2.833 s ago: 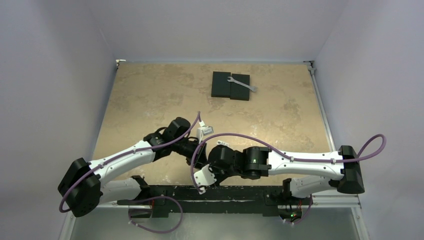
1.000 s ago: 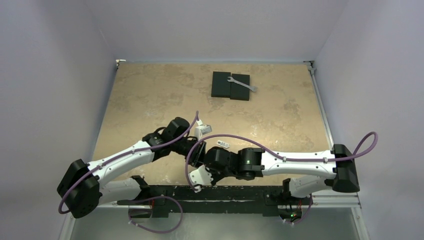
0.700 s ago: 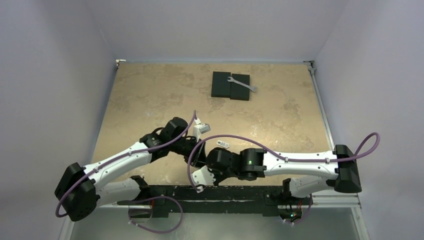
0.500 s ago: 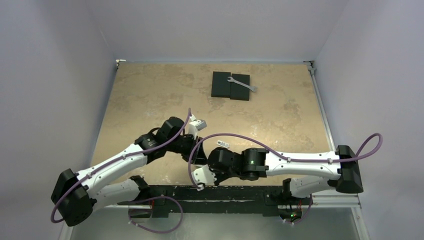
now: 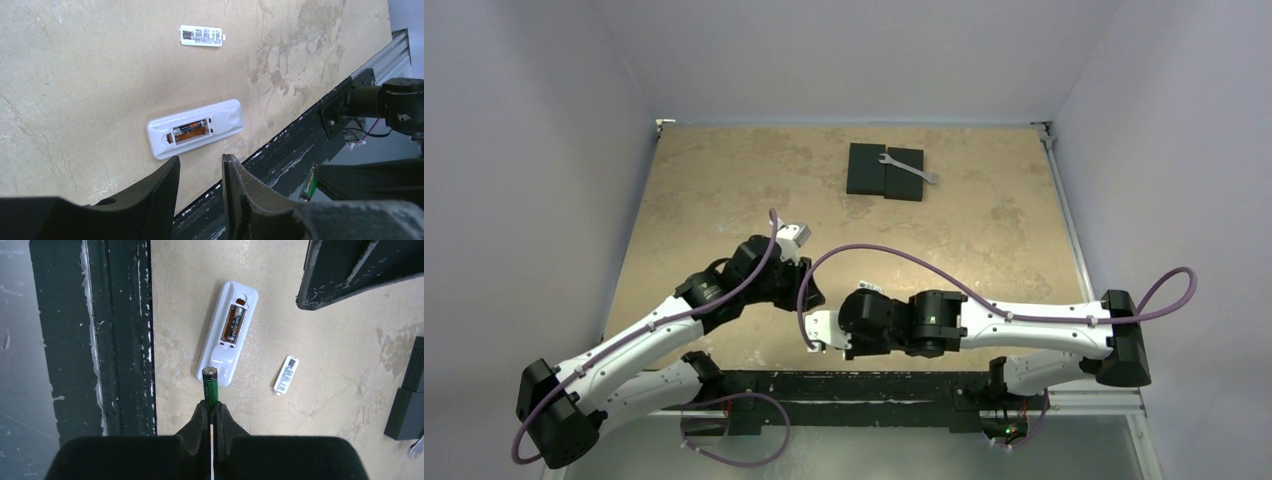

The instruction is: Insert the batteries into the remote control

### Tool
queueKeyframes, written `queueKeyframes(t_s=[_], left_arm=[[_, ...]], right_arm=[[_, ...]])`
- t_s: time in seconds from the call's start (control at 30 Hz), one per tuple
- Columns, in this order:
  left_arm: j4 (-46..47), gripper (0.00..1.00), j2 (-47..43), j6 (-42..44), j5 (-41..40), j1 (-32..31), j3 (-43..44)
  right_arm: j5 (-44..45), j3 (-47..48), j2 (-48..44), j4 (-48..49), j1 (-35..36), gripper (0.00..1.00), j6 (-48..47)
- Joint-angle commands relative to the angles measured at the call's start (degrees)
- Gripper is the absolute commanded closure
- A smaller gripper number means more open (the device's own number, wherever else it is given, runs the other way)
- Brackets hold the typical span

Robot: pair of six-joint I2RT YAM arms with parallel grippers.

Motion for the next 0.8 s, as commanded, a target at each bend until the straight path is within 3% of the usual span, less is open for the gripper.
queueKeyframes(t_s=[0.0,0.77], left_arm=[[1.5,0.65,-1.0,-3.2,-4.2,0.2,0.4],[7.7,0.67,2.4,-6.0,-7.2,0.3,-5.9]], right_arm=[[1.4,2.3,1.3,-0.8,-0.1,1.00,6.4],[-7.3,-1.6,5.5,6.3,-10.5,1.00,5.8]])
